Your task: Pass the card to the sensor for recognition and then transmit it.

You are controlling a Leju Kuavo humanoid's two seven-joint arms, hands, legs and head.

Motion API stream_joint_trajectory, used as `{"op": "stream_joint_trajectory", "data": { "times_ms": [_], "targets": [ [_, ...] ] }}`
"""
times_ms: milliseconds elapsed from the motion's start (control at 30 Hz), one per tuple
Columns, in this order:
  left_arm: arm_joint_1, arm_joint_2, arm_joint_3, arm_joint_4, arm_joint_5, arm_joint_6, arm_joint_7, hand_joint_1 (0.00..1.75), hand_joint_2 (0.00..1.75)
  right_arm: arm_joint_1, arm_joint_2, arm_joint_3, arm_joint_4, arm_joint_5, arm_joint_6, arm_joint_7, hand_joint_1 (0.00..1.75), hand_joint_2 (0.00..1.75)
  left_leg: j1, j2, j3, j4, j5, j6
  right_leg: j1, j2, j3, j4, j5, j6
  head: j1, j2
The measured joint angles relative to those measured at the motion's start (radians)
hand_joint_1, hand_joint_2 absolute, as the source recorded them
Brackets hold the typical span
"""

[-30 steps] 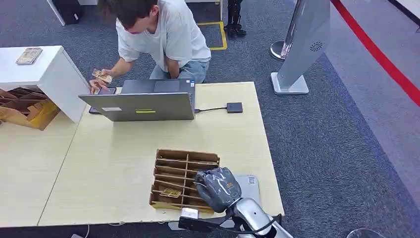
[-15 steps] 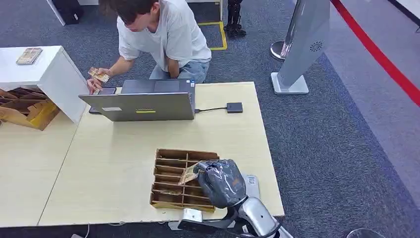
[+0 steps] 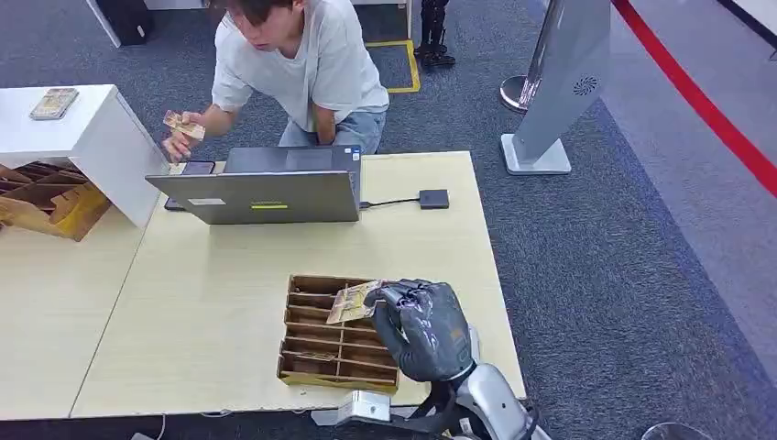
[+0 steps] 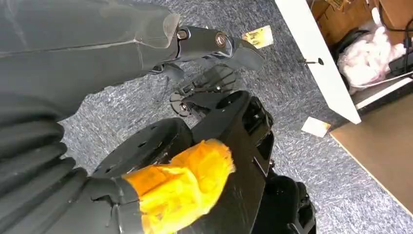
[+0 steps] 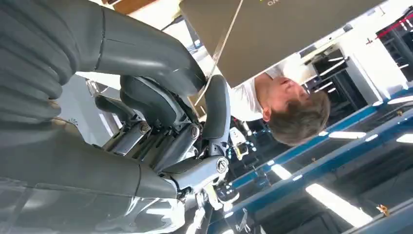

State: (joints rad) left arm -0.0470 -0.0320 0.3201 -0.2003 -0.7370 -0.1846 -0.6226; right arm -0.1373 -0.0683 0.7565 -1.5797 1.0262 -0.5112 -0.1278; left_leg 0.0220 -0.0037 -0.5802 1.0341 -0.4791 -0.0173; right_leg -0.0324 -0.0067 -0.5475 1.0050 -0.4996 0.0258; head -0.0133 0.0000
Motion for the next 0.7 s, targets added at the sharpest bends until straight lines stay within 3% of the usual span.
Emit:
{"op": "stream_joint_trajectory", "data": {
  "times_ms": [267, 533, 700],
  "targets": [
    [0.006, 0.000, 0.000, 0.000, 0.001, 0.003, 0.003, 0.00, 1.75, 0.013, -0.001, -0.020, -0.021, -0.042, -0.017, -0.020, 1.75, 1.75, 0.000, 0.000, 0.000, 0.000, 0.000, 0.000, 0.000, 0.000, 0.000, 0.000, 0.000, 0.000, 0.000, 0.000],
    [0.008, 0.000, 0.000, 0.000, 0.001, 0.003, 0.003, 0.00, 1.75, 0.025, 0.000, -0.050, -0.069, -0.256, 0.024, -0.080, 1.75, 1.75, 0.000, 0.000, 0.000, 0.000, 0.000, 0.000, 0.000, 0.000, 0.000, 0.000, 0.000, 0.000, 0.000, 0.000],
    [0.008, 0.000, 0.000, 0.000, 0.001, 0.003, 0.003, 0.00, 1.75, 0.025, 0.008, -0.068, -0.082, -0.292, 0.039, -0.087, 1.75, 1.75, 0.000, 0.000, 0.000, 0.000, 0.000, 0.000, 0.000, 0.000, 0.000, 0.000, 0.000, 0.000, 0.000, 0.000]
  ]
}}
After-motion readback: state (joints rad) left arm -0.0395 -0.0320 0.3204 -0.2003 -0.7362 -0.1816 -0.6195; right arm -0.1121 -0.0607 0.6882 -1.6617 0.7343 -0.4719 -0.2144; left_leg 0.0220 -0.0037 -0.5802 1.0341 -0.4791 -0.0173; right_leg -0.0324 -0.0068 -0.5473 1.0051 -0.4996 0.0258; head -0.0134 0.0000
